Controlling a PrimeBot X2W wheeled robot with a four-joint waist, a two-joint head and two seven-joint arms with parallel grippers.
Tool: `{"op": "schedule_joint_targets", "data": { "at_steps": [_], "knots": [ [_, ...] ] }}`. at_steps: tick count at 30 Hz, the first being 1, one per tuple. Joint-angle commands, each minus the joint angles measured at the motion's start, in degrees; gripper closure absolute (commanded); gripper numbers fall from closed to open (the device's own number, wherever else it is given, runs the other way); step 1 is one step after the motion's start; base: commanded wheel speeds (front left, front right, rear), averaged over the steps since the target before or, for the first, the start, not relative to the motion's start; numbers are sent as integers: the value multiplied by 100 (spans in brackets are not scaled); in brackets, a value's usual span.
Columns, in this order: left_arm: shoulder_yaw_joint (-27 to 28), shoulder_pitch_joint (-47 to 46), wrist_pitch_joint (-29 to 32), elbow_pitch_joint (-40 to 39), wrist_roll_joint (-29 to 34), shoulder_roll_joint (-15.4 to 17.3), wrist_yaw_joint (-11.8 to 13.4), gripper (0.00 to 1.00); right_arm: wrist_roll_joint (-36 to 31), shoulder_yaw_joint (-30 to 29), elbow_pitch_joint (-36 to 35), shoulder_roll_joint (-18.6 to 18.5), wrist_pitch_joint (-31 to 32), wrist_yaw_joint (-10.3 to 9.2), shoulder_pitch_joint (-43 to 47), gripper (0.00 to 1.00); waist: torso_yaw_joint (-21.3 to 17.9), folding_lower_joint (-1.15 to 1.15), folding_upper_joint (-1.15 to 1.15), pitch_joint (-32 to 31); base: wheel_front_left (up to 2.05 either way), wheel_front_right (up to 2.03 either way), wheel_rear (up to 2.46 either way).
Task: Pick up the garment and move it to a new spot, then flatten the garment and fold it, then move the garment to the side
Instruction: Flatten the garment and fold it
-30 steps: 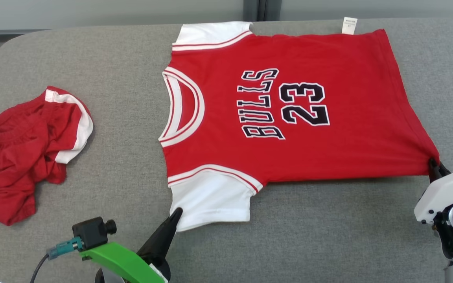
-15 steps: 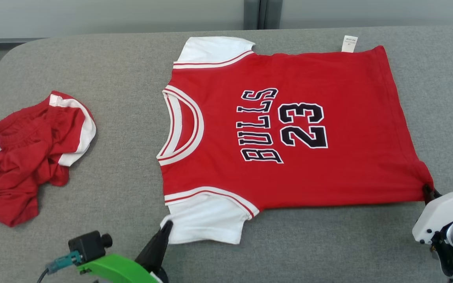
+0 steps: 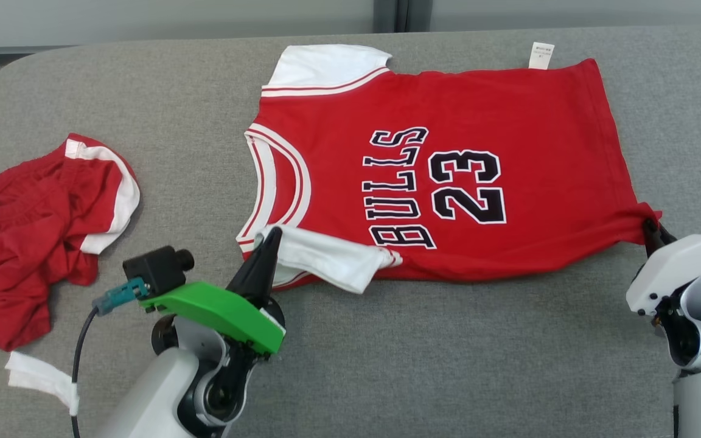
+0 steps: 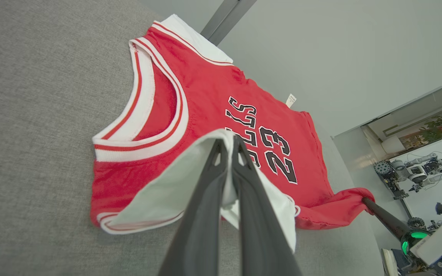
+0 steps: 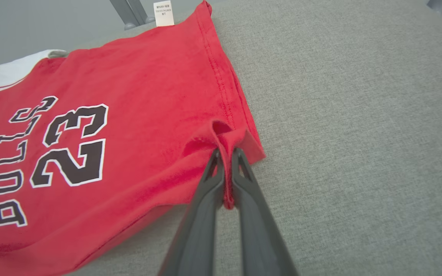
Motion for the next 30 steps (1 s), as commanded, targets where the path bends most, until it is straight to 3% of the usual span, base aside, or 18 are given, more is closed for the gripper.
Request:
{"op": "schedule_joint_targets", "data": {
  "at_steps": [1,20,21,22,23,24,30],
  "knots": [
    [31,-234,-54,103,85,-29,-40,100,-46,-3,56,-15,-3,-8,-153,100,-17,0,0,88,0,0,0],
    [94,-1936,-288,1398,511,-330,-306,100,116,-3,899,-14,-598,-8,-1165,100,-166,0,0,815,0,0,0],
    [93,-1975,-306,1441,528,-342,-318,100,128,20,934,-13,-633,-8,-1187,70,-176,0,0,831,0,0,0],
    [70,-2016,-287,1505,551,-351,-349,100,175,79,967,-13,-685,-8,-1219,1,-189,0,0,849,0,0,0],
    [63,-2036,-300,1546,551,-368,-375,64,236,99,994,-13,-750,-8,-1250,0,-196,0,0,859,0,0,0],
    [82,-2069,-388,1586,567,-381,-405,0,281,135,1020,-16,-823,-8,-1272,0,-204,0,0,868,0,0,0],
    [-2,-2097,-759,1872,868,-361,-485,0,459,167,1063,-13,-1331,-8,-1335,0,-188,0,0,817,0,0,0]
  ]
}}
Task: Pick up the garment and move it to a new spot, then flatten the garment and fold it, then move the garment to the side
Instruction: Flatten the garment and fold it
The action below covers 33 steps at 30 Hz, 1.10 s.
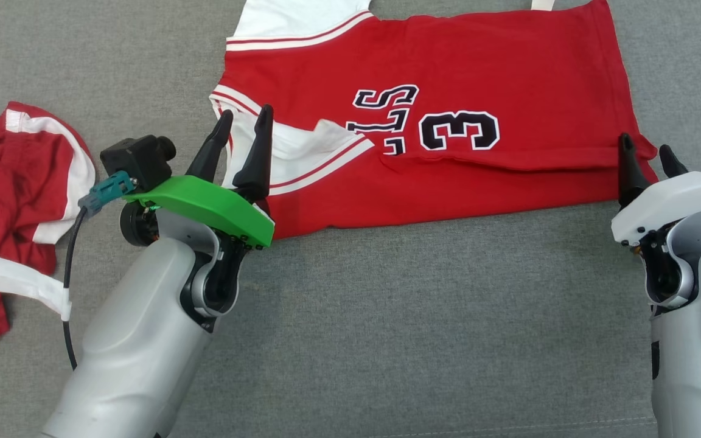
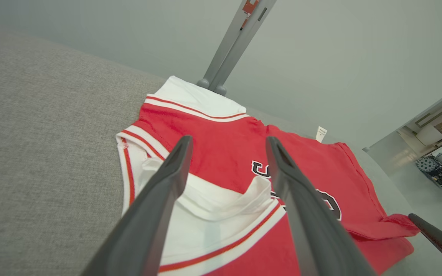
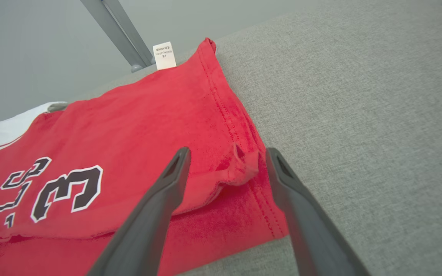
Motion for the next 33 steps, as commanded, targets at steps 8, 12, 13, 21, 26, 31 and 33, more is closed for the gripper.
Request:
{"op": "schedule_joint_targets", "data": {
  "at_steps": [8,12,13,21,26,31,33],
  "knots": [
    [-13,586,-341,-13,568,254,137,0,161,-124,-331,-15,-310,-8,327,0,79,0,0,-271,0,0,0],
    [-161,1043,-359,-129,848,417,357,0,-211,-335,-534,-14,134,-8,632,0,112,0,0,-381,0,0,0],
    [-230,1149,-340,-151,941,469,429,0,-291,-382,-574,-15,269,-8,694,0,117,0,0,-398,0,0,0],
    [-482,1417,-42,-160,1085,585,729,0,-595,-439,-400,-15,800,-8,612,0,147,0,0,-378,0,0,0],
    [-531,1255,126,-74,1077,553,774,0,-762,-444,-81,-15,899,-8,299,0,166,0,0,-270,0,0,0],
    [-573,1109,259,36,1064,498,755,0,-959,-504,275,-13,1015,-8,-9,0,171,0,0,-138,0,0,0],
    [-591,1057,336,82,1036,475,760,0,-1080,-527,392,-13,1072,-8,-113,0,162,0,0,-82,0,0,0]
  ]
}}
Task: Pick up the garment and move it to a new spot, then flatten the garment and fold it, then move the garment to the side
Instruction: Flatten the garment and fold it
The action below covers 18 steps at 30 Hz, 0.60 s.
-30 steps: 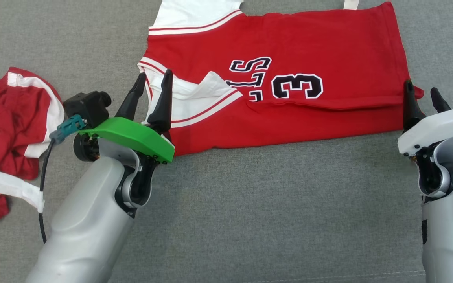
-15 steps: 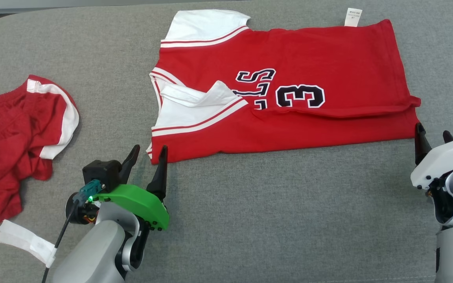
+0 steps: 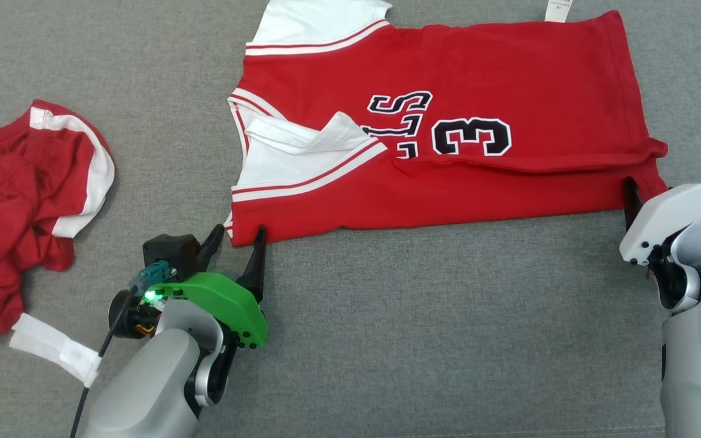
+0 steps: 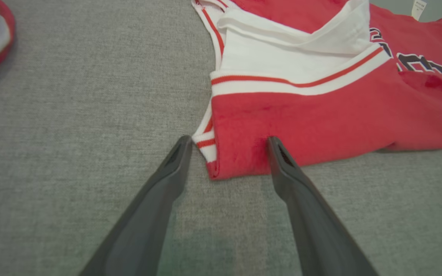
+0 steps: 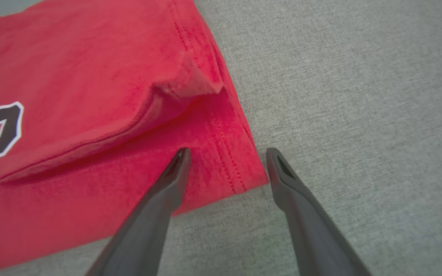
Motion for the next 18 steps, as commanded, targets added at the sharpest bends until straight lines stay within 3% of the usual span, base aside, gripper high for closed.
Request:
{"op": "schedule_joint_targets", "data": {
  "at_steps": [1,8,9,10,11,12,13,18],
  "knots": [
    [-10,-98,81,39,-64,-7,-8,0,-99,-40,85,-12,70,-8,-96,0,-13,0,0,67,0,0,0],
    [-112,-191,716,347,-164,-46,240,0,-290,3,556,3,332,-8,-341,0,-60,0,0,216,0,0,0],
    [-148,-170,842,374,-177,-62,262,6,-292,31,633,6,370,-8,-347,0,-62,0,0,226,0,0,0],
    [-187,-138,947,381,-213,-76,268,56,-251,65,718,9,419,-8,-345,0,-62,0,0,235,0,0,0],
    [-203,-115,1000,384,-217,-75,266,100,-244,78,759,15,441,-8,-334,18,-62,0,0,241,0,0,0],
    [-224,-94,1059,386,-231,-69,274,100,-243,98,789,23,464,-8,-323,51,-61,0,0,246,0,0,0],
    [-255,-67,1106,377,-252,-69,257,100,-224,114,798,26,438,-8,-324,100,-58,0,0,247,0,0,0],
    [-207,11,980,243,-274,-33,212,100,-120,80,706,15,313,-10,-205,100,-23,0,0,168,0,0,0]
  ]
}}
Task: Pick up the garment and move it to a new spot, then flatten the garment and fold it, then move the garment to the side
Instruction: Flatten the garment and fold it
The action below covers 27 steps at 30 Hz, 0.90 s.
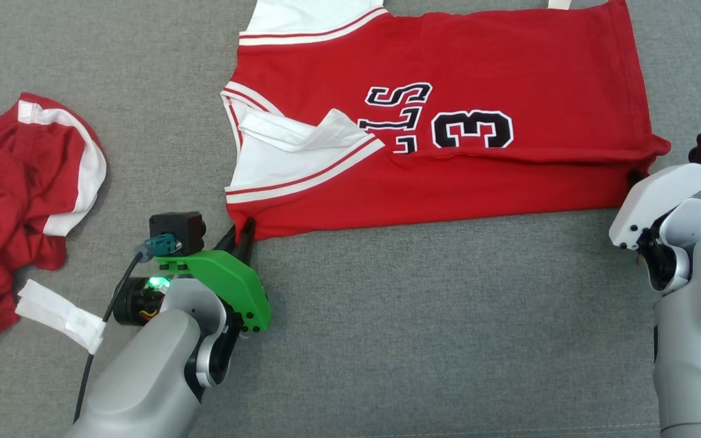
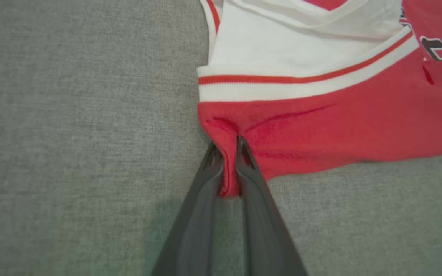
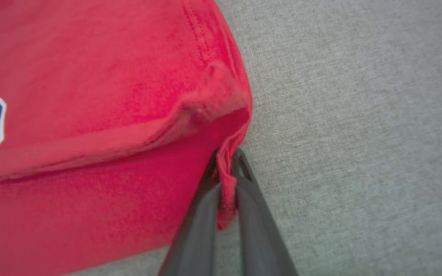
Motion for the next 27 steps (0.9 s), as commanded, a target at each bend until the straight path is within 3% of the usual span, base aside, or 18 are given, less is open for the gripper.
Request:
{"op": "schedule_joint_targets", "data": {
  "at_steps": [1,9,15,23,24,25,26,27],
  "knots": [
    [-94,322,80,91,-49,20,-17,100,57,-29,80,38,14,-11,264,100,21,0,0,-68,0,0,0],
    [5,543,-46,-531,-131,259,3,100,375,-108,-569,18,-119,-12,735,100,64,0,0,-487,0,0,0],
    [-77,1080,244,-1114,-190,603,243,100,688,-133,-1177,12,157,-13,1525,100,71,0,0,-862,0,0,0],
    [-117,1965,643,-1923,-422,933,741,100,1001,-200,-1735,6,469,-14,2358,100,5,0,0,-1100,0,0,0],
    [-112,2053,649,-1992,-445,955,793,74,989,-220,-1750,4,472,-14,2402,90,2,0,0,-1106,0,0,0],
    [-100,2104,626,-2037,-471,956,816,36,977,-232,-1756,4,476,-14,2419,56,2,0,0,-1110,0,0,0],
    [-84,2148,595,-2081,-482,944,832,0,965,-250,-1760,4,482,-14,2432,0,3,0,0,-1115,0,0,0],
    [-97,2175,576,-2111,-478,940,837,0,957,-258,-1757,7,483,-13,2435,0,6,0,0,-1119,0,0,0]
  ]
}}
